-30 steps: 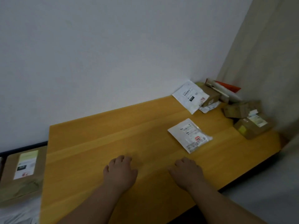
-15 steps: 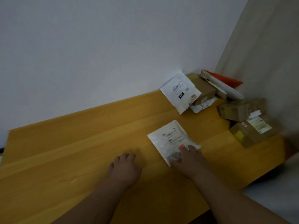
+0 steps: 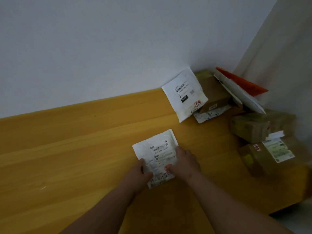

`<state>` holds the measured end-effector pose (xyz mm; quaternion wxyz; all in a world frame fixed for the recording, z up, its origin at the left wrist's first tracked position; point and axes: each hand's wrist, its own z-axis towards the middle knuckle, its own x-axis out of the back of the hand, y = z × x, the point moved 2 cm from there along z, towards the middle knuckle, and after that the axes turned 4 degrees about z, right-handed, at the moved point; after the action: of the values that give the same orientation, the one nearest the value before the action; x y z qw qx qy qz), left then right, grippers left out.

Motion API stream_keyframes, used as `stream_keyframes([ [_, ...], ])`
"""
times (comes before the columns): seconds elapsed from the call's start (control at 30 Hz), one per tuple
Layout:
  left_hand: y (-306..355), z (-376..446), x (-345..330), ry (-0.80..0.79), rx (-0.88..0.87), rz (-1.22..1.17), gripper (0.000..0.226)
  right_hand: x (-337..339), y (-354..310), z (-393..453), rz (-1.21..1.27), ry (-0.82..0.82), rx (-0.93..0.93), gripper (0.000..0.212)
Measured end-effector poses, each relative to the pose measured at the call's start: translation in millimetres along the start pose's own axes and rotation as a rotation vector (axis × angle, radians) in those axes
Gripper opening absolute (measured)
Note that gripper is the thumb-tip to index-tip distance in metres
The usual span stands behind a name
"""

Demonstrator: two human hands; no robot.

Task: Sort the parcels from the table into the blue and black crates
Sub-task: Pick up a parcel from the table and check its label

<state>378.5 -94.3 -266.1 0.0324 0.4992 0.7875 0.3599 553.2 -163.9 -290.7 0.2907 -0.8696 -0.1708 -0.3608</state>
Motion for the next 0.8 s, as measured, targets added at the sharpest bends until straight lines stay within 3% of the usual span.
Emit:
stream_keyframes([
  [0.13,1,-1,10,0.117,0.047,-0.308,0.062,0,-12,0,0.334,-0.035,-0.059,0.055],
  [0.3,-14,-17,40,0.325,0.036,-0.391,0.057,1,-40,-22,0.554,-0.144,-0.018,0.035],
  [0.43,-36,-40,71,0.391,-0.018,-0.46,0.046,-7,-83,-46,0.652,-0.169,0.068,0.02],
  [0.8,-152,-129,192,0.549,-0.115,-0.604,0.042,-107,-219,-130,0.752,-0.205,0.238,0.017],
])
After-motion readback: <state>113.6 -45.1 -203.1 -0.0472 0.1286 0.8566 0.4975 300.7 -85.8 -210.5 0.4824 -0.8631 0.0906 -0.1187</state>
